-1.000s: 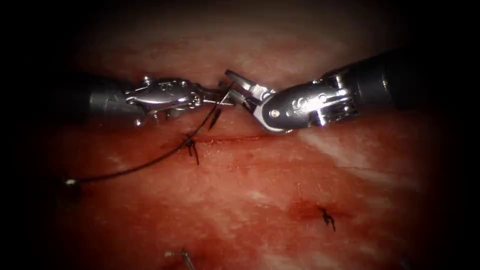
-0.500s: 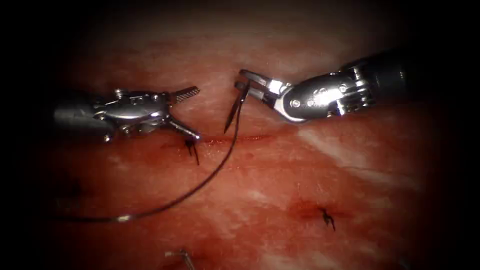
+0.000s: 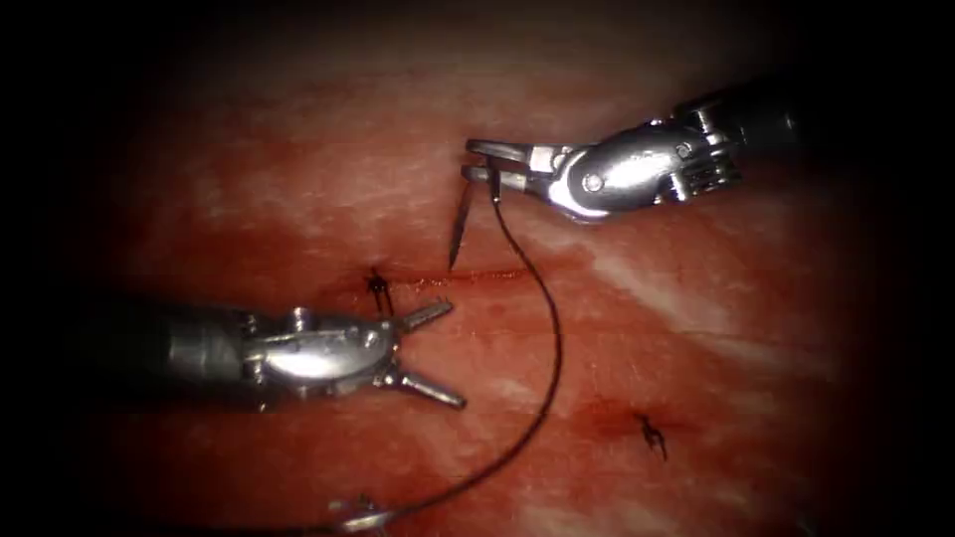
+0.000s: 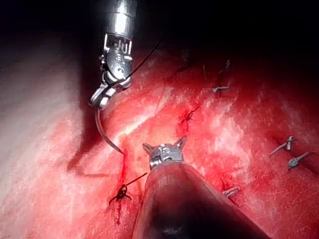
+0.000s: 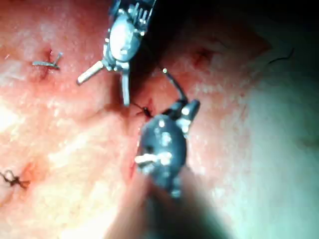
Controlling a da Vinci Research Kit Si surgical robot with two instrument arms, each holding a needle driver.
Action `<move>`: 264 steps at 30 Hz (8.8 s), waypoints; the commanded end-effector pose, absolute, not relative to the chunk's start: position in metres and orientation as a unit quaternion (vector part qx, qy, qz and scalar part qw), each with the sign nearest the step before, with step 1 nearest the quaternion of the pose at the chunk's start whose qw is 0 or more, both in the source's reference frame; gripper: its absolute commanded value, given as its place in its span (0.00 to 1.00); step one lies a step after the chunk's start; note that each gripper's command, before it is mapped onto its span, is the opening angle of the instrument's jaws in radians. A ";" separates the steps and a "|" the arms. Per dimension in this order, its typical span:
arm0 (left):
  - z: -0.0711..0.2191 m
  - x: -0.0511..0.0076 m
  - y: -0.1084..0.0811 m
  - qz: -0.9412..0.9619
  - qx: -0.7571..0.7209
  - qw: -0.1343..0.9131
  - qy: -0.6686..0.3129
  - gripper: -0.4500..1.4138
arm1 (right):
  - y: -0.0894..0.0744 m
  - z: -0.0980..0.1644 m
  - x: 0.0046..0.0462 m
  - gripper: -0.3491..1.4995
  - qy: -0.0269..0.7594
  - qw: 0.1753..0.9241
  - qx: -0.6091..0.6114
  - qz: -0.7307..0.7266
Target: Wound Closure
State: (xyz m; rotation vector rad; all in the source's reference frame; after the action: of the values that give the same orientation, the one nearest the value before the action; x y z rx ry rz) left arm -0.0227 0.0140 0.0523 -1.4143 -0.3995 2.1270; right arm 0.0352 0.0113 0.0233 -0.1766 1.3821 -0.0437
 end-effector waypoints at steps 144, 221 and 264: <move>0.067 -0.0167 0.008 0.870 -0.331 0.251 -0.266 0.41 | -0.003 0.043 0.0370 0.00 0.589 0.785 -0.095 -0.165; 0.061 -0.0194 0.011 0.826 -0.419 0.294 -0.236 0.44 | 0.003 0.037 0.0374 0.00 0.609 0.788 -0.074 -0.046; 0.066 -0.0190 0.012 0.827 -0.423 0.293 -0.224 0.44 | 0.006 0.033 0.0383 0.00 0.618 0.776 -0.103 -0.066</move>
State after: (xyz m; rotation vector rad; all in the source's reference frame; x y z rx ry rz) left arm -0.0186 0.0125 0.0658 -1.1304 -0.5934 2.2042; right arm 0.0379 0.0063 0.0324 -0.2246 1.3365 -0.1430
